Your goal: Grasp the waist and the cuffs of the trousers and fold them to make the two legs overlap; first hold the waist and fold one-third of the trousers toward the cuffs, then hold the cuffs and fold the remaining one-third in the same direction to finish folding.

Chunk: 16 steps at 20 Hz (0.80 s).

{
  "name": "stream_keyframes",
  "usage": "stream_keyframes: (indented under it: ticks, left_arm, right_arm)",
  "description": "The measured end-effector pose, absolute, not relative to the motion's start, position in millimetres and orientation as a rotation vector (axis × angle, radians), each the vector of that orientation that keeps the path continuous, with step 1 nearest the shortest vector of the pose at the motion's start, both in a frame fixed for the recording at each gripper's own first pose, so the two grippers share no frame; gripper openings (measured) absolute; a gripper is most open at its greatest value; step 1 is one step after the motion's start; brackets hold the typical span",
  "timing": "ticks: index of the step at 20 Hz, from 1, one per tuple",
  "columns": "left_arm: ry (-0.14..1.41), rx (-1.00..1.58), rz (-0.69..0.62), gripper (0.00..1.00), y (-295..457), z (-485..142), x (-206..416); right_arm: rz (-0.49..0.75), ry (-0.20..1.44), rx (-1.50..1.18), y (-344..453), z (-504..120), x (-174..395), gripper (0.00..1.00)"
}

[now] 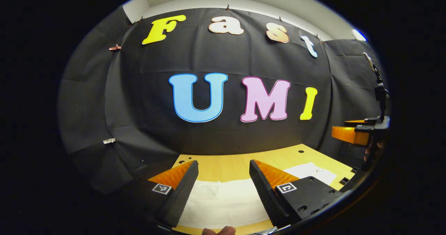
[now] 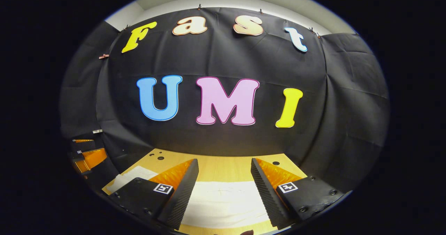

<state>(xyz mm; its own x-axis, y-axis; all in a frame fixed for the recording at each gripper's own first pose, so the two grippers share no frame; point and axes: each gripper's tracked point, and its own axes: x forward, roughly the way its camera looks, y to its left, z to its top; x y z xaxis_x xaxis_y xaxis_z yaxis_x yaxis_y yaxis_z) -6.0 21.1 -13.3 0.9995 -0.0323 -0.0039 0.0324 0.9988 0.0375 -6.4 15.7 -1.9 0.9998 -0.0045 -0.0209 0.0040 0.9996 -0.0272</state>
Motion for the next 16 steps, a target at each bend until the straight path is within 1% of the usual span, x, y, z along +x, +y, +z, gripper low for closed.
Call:
stream_keyframes:
  ticks: [3, 6, 7, 10, 14, 16]
  left_arm:
    - [0.031, 0.132, -0.062, 0.93, 40, -38, -3]
    - [0.112, 0.238, -0.096, 0.93, 65, -83, -2]
    - [0.143, 0.274, -0.119, 0.93, 71, -98, -3]
    - [0.270, 0.359, -0.270, 0.93, 77, -161, -14]
    - [0.411, 0.568, -0.312, 0.93, 115, -229, -21]
    - [0.458, 0.673, -0.359, 0.93, 123, -261, -20]
  right_arm:
    - [-0.022, 0.032, -0.032, 12, -5, -9, 0.92]
    - [-0.046, 0.048, -0.035, 9, -11, -15, 0.92]
    - [-0.054, 0.052, -0.036, 8, -12, -17, 0.92]
    - [-0.065, 0.078, -0.043, 9, -21, -23, 0.92]
    - [-0.095, 0.098, -0.053, 5, -28, -31, 0.94]
    - [-0.114, 0.111, -0.064, 1, -32, -35, 0.94]
